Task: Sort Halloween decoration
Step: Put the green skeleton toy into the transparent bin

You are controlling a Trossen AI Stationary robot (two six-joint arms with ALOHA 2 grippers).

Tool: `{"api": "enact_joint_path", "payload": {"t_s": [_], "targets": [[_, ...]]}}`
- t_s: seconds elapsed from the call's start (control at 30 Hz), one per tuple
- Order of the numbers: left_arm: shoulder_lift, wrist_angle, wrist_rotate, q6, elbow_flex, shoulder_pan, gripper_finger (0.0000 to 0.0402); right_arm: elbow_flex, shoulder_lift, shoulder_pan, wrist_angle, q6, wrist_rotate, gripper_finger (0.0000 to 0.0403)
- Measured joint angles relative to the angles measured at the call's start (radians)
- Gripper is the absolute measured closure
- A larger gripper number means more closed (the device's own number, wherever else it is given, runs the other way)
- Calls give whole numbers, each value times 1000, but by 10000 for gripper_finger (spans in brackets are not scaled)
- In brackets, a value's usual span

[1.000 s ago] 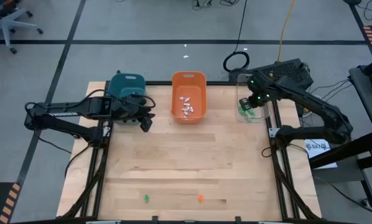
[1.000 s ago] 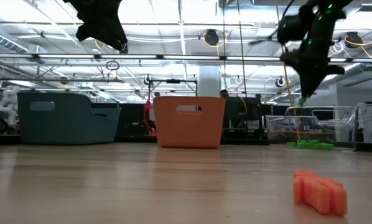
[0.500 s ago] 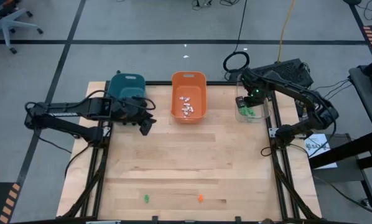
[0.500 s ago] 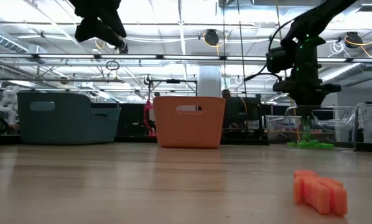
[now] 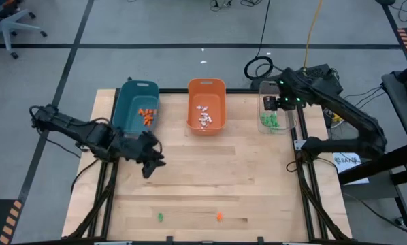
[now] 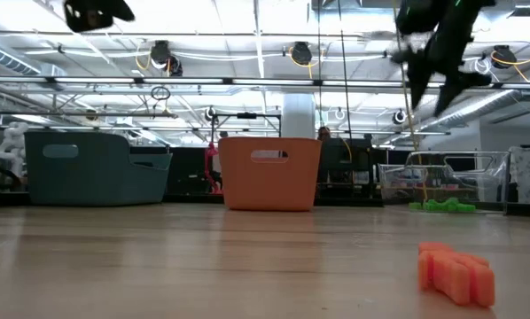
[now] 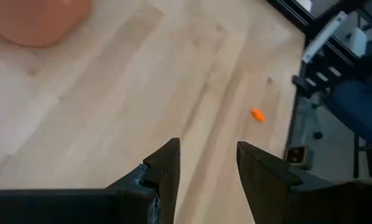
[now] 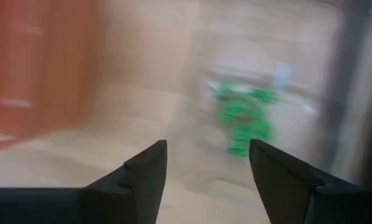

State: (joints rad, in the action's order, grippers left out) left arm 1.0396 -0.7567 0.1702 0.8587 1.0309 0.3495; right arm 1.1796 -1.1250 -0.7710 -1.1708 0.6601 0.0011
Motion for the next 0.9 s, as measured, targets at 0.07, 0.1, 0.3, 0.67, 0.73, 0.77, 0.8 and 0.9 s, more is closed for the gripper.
{"api": "enact_joint_path", "payload": {"t_s": [0.07,0.1,0.3,0.67,0.73,0.77,0.8,0.9], "targets": [[3,0,33,28,0,62,245,5,67,60,48,72,-4,189],[6,0,46,40,0,91,245,5,97,94,73,113,-4,189],[53,-1,68,94,0,218,245,5,207,327,190,272,2,188],[221,109,16,3,0,451,245,5,150,722,317,370,147,188],[254,132,16,-62,1,477,245,5,130,773,363,376,180,188],[271,137,16,-105,1,487,245,5,118,794,390,376,186,188],[286,138,15,-153,1,494,245,5,109,814,417,376,188,188],[336,161,-6,-304,1,502,245,5,75,871,488,384,188,188]]}}
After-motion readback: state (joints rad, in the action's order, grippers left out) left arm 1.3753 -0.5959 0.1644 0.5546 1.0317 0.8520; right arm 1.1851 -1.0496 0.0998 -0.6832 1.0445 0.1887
